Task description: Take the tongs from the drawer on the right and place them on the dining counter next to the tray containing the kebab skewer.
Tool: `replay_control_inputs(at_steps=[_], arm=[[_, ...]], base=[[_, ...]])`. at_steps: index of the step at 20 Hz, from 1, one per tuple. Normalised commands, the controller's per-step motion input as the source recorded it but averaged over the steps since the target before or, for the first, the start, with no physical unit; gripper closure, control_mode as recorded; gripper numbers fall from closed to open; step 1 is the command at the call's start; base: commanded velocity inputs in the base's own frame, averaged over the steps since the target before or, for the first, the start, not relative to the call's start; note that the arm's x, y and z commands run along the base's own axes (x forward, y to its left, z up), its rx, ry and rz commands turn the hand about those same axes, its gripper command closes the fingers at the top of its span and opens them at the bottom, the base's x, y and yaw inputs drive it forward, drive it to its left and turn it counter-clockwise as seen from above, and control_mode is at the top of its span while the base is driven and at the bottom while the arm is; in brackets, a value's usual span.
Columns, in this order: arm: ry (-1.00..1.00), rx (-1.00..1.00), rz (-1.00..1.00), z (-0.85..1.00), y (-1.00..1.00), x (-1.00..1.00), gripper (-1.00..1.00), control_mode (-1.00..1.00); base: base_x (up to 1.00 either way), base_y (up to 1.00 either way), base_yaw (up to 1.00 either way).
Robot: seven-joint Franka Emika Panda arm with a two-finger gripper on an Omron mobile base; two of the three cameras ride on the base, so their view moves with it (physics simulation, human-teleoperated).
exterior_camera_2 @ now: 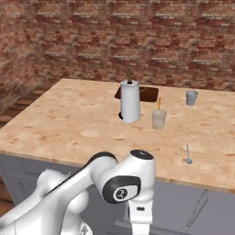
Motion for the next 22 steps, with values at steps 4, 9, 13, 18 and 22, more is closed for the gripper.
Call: replay_control_inputs(at_steps=[4,9,13,18,22], arm=[[-0.03,0.01,0.0,-0.57,0.0,0.0,-1.0,-1.0],[-0.16,0.07,0.0,-0.47,0.0,0.0,-1.0,-1.0],[-0.06,0.1,0.0,-0.02,-0.18,0.18,-1.0,-1.0],[-0.04,0.06,0.02,0.0,-0.12,0.29,-1.0,-1.0],[0.0,0.02,0.03,0.0,-0.05,0.4,-1.0,-1.0]], base=[[0.0,0.0,0.0],[0.0,0.0,0.0],[0.0,0.0,0.0],[0.0,0.0,0.0],[0.0,0.0,0.0]])
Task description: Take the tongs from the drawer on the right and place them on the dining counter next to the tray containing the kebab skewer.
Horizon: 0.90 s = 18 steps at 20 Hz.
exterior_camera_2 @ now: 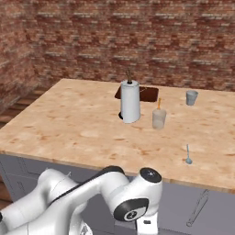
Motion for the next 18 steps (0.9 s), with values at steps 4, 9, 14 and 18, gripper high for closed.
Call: replay_control_inputs(at_steps=[4,9,14,18], arm=[[-0.02,0.0,0.04,-0.12,-0.02,0.43,-1.0,-1.0],[-0.06,0.0,0.05,-0.31,-0.06,0.19,-1.0,-1.0],[-0.07,0.0,0.05,-0.38,-0.1,0.11,-1.0,-1.0],[-0.1,0.0,0.04,-0.32,-0.16,0.19,-1.0,-1.0]], base=[[0.0,0.0,0.0],[0.0,0.0,0.0],[0.0,0.0,0.0],[0.0,0.0,0.0]])
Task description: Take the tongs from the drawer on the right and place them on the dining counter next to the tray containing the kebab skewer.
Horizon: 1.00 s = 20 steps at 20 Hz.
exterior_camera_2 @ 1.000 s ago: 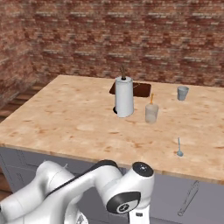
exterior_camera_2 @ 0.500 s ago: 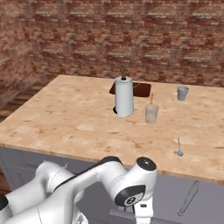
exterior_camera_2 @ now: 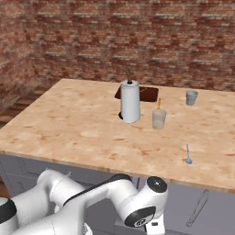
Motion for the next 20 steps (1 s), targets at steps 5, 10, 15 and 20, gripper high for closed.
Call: replay_control_inputs(at_steps=[5,10,15,20], arm=[[-0.11,0.0,0.03,-0.22,-0.19,0.26,-1.0,-1.0],[-0.08,0.0,0.04,-0.2,-0.19,0.35,-1.0,-1.0],[-0.02,0.0,0.03,-0.17,-0.17,0.23,-1.0,-1.0],[0.11,0.0,0.0,-0.2,-0.23,0.01,-1.0,-1.0]], base=[[0.0,0.0,0.0],[0.0,0.0,0.0],[0.0,0.0,0.0],[0.0,0.0,0.0]])
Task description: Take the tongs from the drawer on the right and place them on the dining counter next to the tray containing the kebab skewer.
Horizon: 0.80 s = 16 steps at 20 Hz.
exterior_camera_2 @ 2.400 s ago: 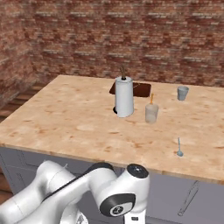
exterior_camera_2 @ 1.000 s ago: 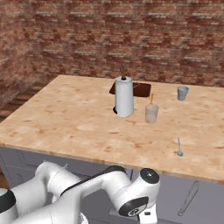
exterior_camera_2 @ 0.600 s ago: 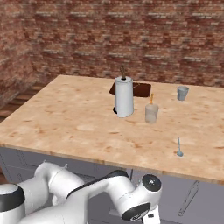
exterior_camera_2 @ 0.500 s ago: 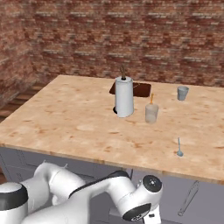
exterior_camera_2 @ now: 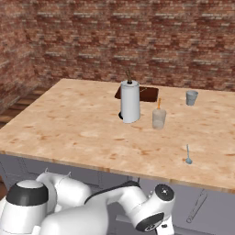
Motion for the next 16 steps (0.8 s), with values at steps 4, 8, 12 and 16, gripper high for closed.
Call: replay_control_inputs(at_steps=[4,8,12,16], arm=[[0.25,0.01,0.0,-0.19,-0.47,-0.4,-1.0,-1.0],[0.2,0.08,0.0,-0.05,-0.72,-0.92,-1.0,-1.0],[0.11,0.14,0.0,0.0,-0.89,-1.0,-1.0,-1.0],[0.02,0.21,0.0,0.0,-1.0,-1.0,-1.0,-1.0]], base=[[0.0,0.0,0.0],[0.0,0.0,0.0],[0.0,0.0,0.0],[0.0,0.0,0.0]])
